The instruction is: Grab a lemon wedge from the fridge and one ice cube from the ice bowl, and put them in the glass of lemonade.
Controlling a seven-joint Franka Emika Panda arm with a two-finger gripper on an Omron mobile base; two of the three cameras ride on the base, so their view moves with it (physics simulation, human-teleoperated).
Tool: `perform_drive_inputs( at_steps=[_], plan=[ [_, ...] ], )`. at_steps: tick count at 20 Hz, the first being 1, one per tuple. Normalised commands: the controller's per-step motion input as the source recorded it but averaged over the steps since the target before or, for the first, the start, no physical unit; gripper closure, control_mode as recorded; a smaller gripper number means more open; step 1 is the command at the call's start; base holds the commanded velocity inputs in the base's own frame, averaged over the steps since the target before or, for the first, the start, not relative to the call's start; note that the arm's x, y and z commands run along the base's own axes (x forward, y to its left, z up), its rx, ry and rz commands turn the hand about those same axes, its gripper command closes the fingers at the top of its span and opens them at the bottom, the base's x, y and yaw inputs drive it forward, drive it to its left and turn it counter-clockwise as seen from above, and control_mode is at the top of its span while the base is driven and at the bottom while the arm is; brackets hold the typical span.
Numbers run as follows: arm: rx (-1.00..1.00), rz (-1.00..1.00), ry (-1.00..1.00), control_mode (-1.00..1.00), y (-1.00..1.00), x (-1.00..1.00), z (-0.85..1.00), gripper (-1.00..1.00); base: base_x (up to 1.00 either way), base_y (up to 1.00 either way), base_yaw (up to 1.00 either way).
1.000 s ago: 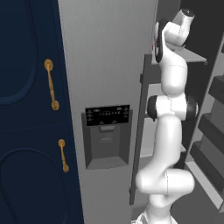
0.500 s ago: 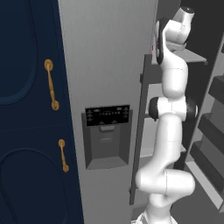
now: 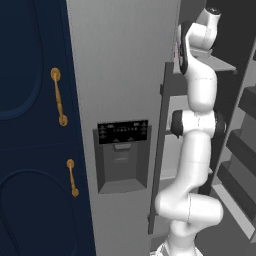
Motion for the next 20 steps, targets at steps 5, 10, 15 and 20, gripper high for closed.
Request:
perform_drive_inputs(
  at_steps=[5, 10, 15, 20],
  plan=[
    [0.0, 0.0, 0.0, -1.0, 0.0, -0.24, 0.0, 1.0, 0.0, 0.0, 0.0],
    [0.0, 0.0, -0.17, -1.0, -0.01, -0.83, 0.0, 1.0, 0.0, 0.0, 0.0],
    [0.0, 0.01, -0.18, -1.0, -0.01, -0.99, -0.02, 1.0, 0.0, 0.0, 0.0],
    [-0.03, 0.07, -0.11, -1.0, 0.22, -0.87, -0.79, 1.0, 0.0, 0.0, 0.0]
  ],
)
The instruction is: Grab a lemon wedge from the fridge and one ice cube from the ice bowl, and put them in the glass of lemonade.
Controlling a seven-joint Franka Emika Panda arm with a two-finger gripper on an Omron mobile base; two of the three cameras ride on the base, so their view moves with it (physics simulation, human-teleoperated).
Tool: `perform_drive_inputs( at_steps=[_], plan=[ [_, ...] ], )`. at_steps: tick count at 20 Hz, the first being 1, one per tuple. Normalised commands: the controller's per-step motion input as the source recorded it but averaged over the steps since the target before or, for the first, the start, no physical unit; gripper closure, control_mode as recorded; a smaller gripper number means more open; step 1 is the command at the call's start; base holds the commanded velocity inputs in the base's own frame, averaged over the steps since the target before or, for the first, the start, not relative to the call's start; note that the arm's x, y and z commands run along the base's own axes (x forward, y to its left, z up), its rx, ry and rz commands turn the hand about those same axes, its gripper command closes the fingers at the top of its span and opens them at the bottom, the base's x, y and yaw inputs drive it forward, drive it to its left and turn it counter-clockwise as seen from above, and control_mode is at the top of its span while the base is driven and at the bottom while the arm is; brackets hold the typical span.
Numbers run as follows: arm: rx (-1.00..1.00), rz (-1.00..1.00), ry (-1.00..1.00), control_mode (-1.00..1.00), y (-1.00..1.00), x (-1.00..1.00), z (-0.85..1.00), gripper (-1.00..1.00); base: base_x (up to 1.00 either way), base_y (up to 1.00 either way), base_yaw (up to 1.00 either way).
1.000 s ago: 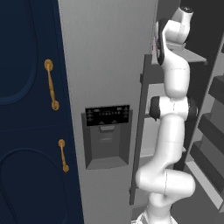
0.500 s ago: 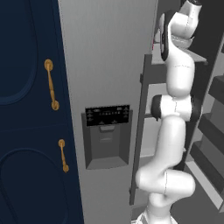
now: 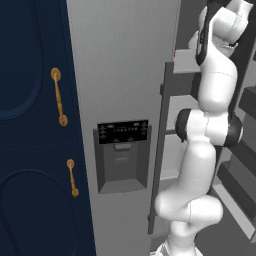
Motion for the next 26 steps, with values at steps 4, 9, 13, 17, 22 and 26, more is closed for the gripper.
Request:
perform_drive_inputs(
  at_steps=[4, 9, 13, 17, 22, 26],
  plan=[
    [-0.03, 0.08, -0.1, -1.0, 0.23, -0.79, -0.28, 1.0, 0.0, 0.0, 0.0],
    [-0.05, 0.08, -0.03, -1.0, 0.26, -0.98, 0.0, 1.0, 0.0, 0.0, 0.0],
    [-0.09, 0.1, -0.07, -1.0, 0.41, -1.0, 0.01, 1.0, 0.0, 0.0, 0.0],
    [-0.16, 0.09, -0.09, -1.0, 0.49, -1.0, 0.0, 1.0, 0.0, 0.0, 0.0],
    [-0.24, 0.06, -0.09, -1.0, 0.33, -1.0, -0.24, 1.0, 0.0, 0.0, 0.0],
    [-0.22, 0.03, -0.03, -1.0, 0.2, -1.0, -0.74, 1.0, 0.0, 0.0, 0.0]
  ],
)
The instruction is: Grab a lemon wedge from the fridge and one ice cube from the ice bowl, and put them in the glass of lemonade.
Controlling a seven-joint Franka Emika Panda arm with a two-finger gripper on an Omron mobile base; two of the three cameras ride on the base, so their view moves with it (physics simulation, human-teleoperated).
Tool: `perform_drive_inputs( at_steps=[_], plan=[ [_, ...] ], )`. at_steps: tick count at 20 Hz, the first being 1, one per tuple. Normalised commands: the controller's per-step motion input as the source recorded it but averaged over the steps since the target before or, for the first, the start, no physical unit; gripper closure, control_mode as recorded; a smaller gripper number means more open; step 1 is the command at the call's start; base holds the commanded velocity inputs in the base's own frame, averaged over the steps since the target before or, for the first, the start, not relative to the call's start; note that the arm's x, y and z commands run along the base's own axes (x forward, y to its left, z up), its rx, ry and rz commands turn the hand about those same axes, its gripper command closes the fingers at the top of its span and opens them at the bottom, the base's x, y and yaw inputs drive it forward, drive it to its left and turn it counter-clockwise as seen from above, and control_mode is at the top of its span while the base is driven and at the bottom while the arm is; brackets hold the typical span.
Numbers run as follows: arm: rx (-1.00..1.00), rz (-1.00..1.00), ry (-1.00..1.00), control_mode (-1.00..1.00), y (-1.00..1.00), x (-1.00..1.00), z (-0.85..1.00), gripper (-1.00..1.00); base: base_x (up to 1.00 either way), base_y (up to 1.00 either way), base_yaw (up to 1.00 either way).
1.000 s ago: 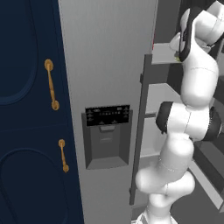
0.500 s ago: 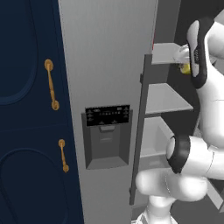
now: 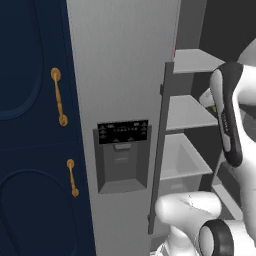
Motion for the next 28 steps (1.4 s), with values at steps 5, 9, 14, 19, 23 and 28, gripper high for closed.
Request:
perform_drive_inputs(
  at_steps=[5, 9, 14, 19, 23, 28],
  plan=[
    [-0.07, 0.01, -0.01, -1.0, 0.03, -1.0, -0.73, 1.0, 0.0, 0.0, 0.0],
    [0.0, 0.0, 0.0, -1.0, 0.01, -0.94, -0.09, 1.0, 0.0, 0.0, 0.0],
    [0.0, -0.01, 0.0, -1.0, 0.32, -0.41, 0.69, 1.0, 0.0, 0.0, 0.0],
    [0.0, -0.04, 0.02, -1.0, 0.38, -0.5, 0.11, 1.0, 0.0, 0.0, 0.0],
    [0.0, 0.0, 0.0, -1.0, 0.0, 0.0, 0.0, 1.0, 0.0, 0.0, 0.0],
    [0.0, 0.0, 0.0, 1.0, 0.0, 0.0, 0.0, 1.0, -0.63, 0.22, 0.03]
  ],
)
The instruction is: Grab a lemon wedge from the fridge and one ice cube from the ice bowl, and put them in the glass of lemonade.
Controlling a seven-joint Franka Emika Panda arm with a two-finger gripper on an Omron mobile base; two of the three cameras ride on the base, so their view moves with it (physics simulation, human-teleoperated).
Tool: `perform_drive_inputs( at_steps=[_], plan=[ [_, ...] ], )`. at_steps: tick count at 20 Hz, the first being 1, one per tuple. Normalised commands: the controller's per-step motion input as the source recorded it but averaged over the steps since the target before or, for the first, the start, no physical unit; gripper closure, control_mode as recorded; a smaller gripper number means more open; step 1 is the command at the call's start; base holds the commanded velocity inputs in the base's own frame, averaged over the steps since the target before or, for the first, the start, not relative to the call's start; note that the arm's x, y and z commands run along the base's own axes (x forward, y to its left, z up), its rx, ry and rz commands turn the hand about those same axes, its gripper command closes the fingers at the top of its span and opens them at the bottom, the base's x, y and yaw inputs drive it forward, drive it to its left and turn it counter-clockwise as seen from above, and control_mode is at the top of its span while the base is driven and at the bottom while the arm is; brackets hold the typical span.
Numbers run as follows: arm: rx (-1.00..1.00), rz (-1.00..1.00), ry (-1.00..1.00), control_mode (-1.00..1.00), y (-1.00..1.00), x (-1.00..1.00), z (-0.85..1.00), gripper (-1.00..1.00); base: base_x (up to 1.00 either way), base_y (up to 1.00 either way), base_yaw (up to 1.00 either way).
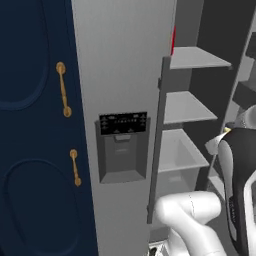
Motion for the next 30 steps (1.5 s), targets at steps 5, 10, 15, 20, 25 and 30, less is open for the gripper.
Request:
perform_drive_inputs(
  at_steps=[5, 10, 15, 20, 25, 30],
  plan=[
    [0.0, 0.0, 0.0, 1.0, 0.0, 0.0, 0.0, 1.0, -0.78, 0.77, 0.24],
    [0.0, 0.0, 0.0, 1.0, 0.0, 0.0, 0.0, 1.0, -0.03, 0.99, 0.75],
    [0.0, 0.0, 0.0, 1.0, 0.0, 0.0, 0.0, 1.0, 0.05, 0.27, 0.98],
    [0.0, 0.0, 0.0, 1.0, 0.0, 0.0, 0.0, 1.0, 0.0, -0.14, 0.83],
    [0.0, 0.0, 0.0, 1.0, 0.0, 0.0, 0.0, 1.0, 0.88, 0.0, 0.44],
    [0.0, 0.0, 0.0, 1.0, 0.0, 0.0, 0.0, 1.0, 0.85, -0.06, 0.1]
  ],
)
